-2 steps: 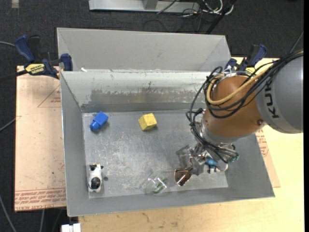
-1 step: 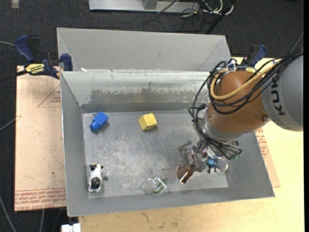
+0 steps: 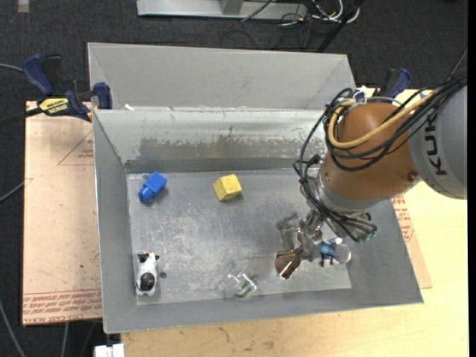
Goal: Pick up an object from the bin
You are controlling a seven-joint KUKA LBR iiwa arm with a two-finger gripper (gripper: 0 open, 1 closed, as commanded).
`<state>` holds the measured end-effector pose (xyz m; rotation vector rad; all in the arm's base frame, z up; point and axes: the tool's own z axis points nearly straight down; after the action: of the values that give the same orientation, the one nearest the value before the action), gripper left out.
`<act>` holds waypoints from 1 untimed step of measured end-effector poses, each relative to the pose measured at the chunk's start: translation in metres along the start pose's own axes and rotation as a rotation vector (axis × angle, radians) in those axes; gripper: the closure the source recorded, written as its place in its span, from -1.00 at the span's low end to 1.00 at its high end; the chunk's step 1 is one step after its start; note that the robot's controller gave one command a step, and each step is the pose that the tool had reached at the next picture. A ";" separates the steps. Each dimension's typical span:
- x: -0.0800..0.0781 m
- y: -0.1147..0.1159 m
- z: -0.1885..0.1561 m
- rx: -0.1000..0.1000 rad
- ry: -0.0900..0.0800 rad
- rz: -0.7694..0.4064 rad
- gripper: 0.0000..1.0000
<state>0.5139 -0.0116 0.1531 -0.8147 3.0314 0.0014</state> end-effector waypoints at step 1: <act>-0.001 0.000 -0.010 0.002 -0.003 0.001 1.00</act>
Offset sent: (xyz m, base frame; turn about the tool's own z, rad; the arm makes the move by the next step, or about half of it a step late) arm -0.0001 0.0000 0.0197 0.0000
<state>0.5148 -0.0115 0.1635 -0.8127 3.0286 -0.0005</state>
